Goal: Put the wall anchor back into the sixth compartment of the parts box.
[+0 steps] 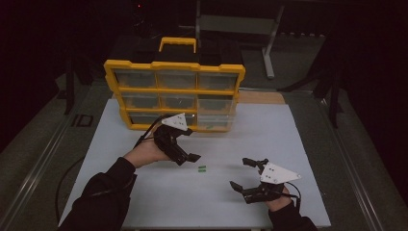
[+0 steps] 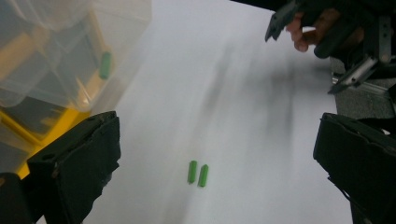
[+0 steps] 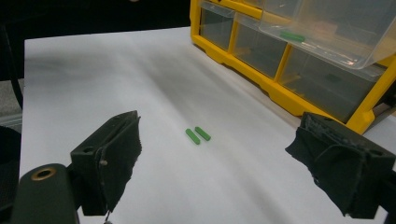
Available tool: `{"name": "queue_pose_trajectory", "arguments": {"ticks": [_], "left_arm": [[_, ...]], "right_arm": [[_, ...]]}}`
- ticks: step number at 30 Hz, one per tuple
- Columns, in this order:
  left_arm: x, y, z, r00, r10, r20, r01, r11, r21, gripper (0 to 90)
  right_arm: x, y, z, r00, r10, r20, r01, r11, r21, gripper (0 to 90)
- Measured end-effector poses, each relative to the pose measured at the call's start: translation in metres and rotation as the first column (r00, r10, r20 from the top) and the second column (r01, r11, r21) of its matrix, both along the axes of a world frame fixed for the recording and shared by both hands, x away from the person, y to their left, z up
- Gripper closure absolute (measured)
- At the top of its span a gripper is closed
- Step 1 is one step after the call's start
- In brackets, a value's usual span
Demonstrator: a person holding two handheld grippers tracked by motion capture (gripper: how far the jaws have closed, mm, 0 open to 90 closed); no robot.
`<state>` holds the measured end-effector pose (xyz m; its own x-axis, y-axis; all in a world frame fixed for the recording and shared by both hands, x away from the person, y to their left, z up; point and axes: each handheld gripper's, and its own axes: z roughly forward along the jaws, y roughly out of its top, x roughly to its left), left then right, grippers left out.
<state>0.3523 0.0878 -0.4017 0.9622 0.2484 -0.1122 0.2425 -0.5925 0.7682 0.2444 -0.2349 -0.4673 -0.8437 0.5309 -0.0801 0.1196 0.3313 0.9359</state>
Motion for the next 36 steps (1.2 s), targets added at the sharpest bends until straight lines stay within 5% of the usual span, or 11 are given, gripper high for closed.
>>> {"name": "queue_pose_trajectory", "arguments": {"ticks": [13,26,36], "left_arm": [[-0.003,-0.006,-0.034,1.0000,-0.007,-0.007,0.007,0.9999,0.010,1.4],[0.006,-0.013,-0.072,0.9983,0.008,-0.058,-0.007,0.9999,0.012,14.8],[0.010,-0.021,-0.090,0.9986,0.015,-0.050,-0.013,0.9990,0.043,40.1]], "right_arm": [[0.001,0.000,-0.001,1.0000,0.002,-0.001,-0.002,1.000,-0.003,13.7],[0.001,0.000,-0.002,1.0000,0.004,-0.003,-0.004,1.000,-0.003,13.7],[0.001,0.000,-0.002,1.0000,0.005,-0.007,-0.005,1.000,0.000,13.7]]}}
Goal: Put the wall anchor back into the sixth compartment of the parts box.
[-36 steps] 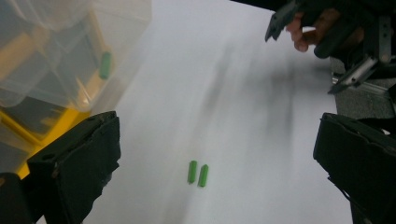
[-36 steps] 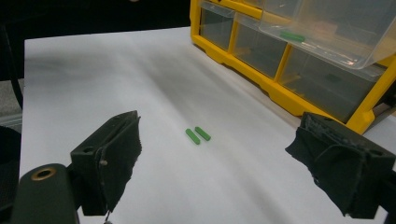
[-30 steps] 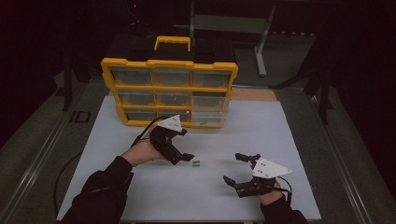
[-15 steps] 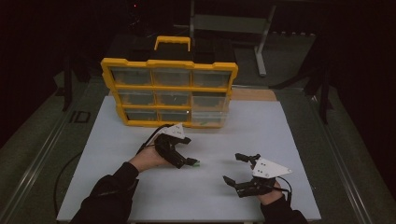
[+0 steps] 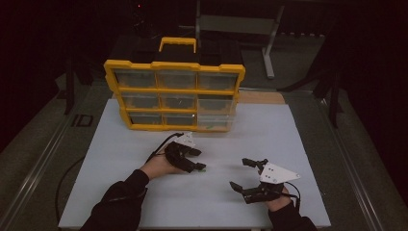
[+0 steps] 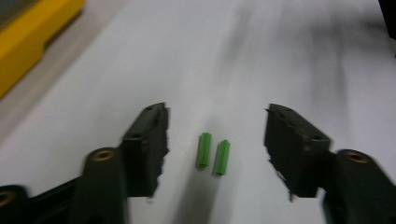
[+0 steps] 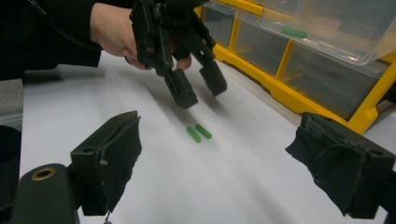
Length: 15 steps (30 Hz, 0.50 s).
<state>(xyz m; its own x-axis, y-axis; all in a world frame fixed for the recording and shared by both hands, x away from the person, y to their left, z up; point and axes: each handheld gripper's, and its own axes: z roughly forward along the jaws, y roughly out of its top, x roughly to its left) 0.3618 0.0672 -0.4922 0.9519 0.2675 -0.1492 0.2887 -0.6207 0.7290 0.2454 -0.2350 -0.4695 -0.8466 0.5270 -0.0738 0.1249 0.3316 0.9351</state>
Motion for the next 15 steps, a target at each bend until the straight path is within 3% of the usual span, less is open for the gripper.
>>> {"name": "queue_pose_trajectory", "arguments": {"ticks": [15], "left_arm": [[0.006,-0.008,-0.019,0.9983,0.000,-0.059,0.002,0.9994,0.035,65.1]], "right_arm": [[0.000,0.000,0.000,1.0000,-0.001,0.001,0.001,1.000,-0.002,13.7]]}}
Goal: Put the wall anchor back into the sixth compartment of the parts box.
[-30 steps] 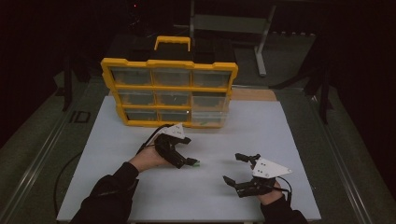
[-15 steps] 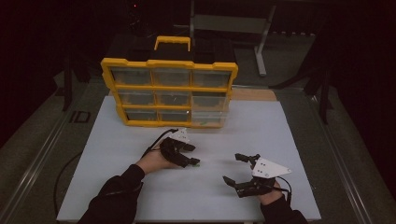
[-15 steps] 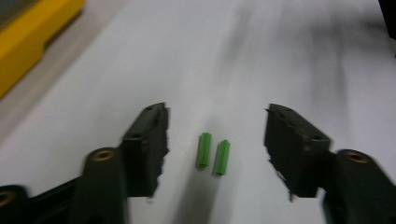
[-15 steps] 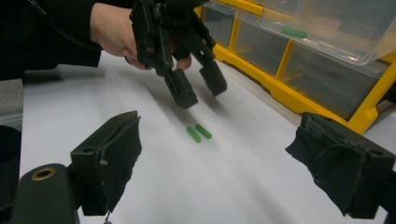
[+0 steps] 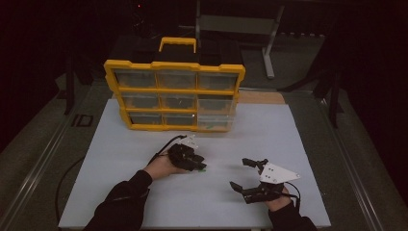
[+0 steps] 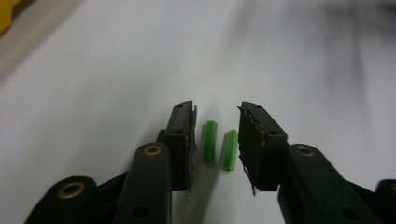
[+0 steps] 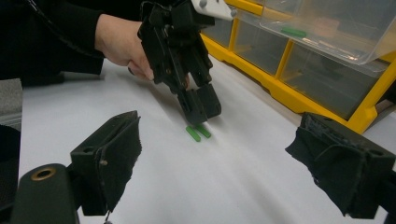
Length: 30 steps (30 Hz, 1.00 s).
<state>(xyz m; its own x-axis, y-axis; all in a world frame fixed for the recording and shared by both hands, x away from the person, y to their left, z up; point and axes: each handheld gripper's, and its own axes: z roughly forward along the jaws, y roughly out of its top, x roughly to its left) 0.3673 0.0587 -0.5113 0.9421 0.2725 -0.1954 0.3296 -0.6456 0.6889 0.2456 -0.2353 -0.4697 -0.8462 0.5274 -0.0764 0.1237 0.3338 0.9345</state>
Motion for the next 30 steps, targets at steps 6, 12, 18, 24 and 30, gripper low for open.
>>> {"name": "queue_pose_trajectory", "arguments": {"ticks": [6,12,18,24,30], "left_arm": [[0.002,-0.005,-0.008,1.0000,-0.002,0.007,0.002,0.9991,0.042,71.7],[0.003,-0.006,-0.008,0.9998,-0.004,0.019,0.003,0.9986,0.053,78.0],[0.005,-0.006,-0.008,0.9998,-0.011,0.015,0.011,0.9981,0.060,82.4],[0.004,-0.006,-0.005,0.9995,-0.029,0.015,0.029,0.9977,0.062,83.1],[0.003,-0.001,0.015,0.9982,-0.054,0.027,0.053,0.9974,0.049,83.1]], "right_arm": [[0.000,0.000,0.000,1.0000,0.000,0.000,0.000,1.000,0.001,13.7],[0.000,0.000,0.000,1.0000,-0.001,0.001,0.001,1.000,0.000,13.7],[0.000,0.000,0.000,1.0000,-0.001,0.000,0.001,1.000,-0.002,13.7],[0.000,0.001,0.000,1.0000,0.000,0.000,0.000,1.000,-0.001,13.7],[0.000,0.001,0.000,1.0000,-0.001,0.000,0.001,1.000,-0.001,13.7]]}}
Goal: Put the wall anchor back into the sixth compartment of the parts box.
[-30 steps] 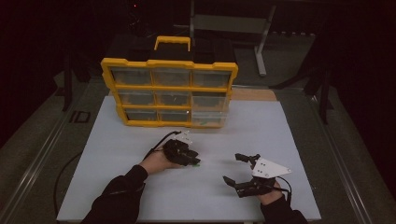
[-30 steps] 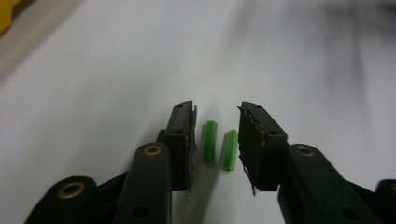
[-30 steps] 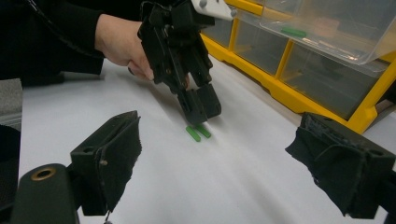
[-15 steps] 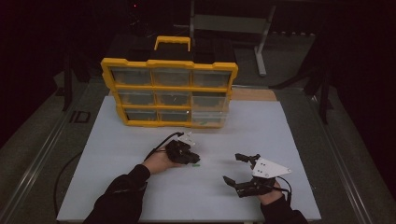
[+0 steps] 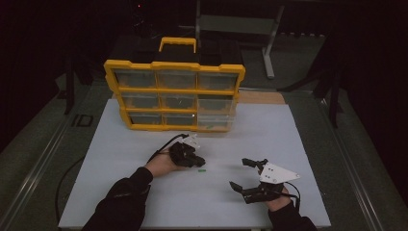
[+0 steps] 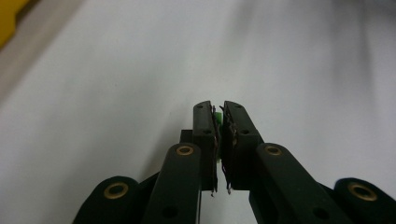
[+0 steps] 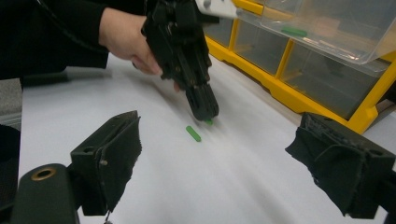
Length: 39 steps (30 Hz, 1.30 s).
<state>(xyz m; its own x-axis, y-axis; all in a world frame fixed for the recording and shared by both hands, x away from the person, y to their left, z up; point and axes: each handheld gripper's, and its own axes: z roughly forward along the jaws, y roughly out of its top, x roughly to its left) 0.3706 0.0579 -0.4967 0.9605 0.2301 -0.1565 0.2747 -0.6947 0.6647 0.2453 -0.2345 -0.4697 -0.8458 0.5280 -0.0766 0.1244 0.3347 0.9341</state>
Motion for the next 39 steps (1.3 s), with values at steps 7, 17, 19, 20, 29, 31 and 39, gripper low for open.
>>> {"name": "queue_pose_trajectory", "arguments": {"ticks": [7,17,19,20,29,31,39], "left_arm": [[-0.007,0.004,0.029,0.9977,-0.061,0.028,0.061,0.9981,-0.001,83.1],[-0.013,0.011,0.069,0.9930,-0.102,0.059,0.104,0.9942,-0.026,83.0],[-0.013,0.011,0.072,0.9926,-0.106,0.059,0.108,0.9937,-0.030,83.1],[-0.013,0.012,0.080,0.9917,-0.110,0.066,0.112,0.9933,-0.029,83.1],[-0.010,0.014,0.113,0.9868,-0.125,0.103,0.130,0.9906,-0.042,83.0],[-0.010,0.013,0.120,0.9848,-0.132,0.113,0.137,0.9897,-0.041,83.1],[-0.009,0.013,0.152,0.9770,-0.149,0.153,0.161,0.9849,-0.065,83.0]], "right_arm": [[0.000,0.000,0.001,1.0000,0.000,-0.001,0.000,1.000,0.001,13.7],[0.000,0.000,0.001,1.0000,0.001,0.002,-0.001,1.000,0.003,13.7],[0.000,0.000,0.001,1.0000,0.001,0.000,-0.001,1.000,0.002,13.7],[0.000,-0.001,0.000,1.0000,-0.001,0.000,0.001,1.000,0.004,13.7],[0.000,-0.001,0.001,1.0000,-0.003,0.005,0.003,1.000,0.004,13.8],[0.000,-0.001,0.001,1.0000,-0.004,0.003,0.004,1.000,0.003,13.8],[0.000,-0.001,0.001,1.0000,-0.004,0.005,0.003,1.000,0.005,13.8]]}}
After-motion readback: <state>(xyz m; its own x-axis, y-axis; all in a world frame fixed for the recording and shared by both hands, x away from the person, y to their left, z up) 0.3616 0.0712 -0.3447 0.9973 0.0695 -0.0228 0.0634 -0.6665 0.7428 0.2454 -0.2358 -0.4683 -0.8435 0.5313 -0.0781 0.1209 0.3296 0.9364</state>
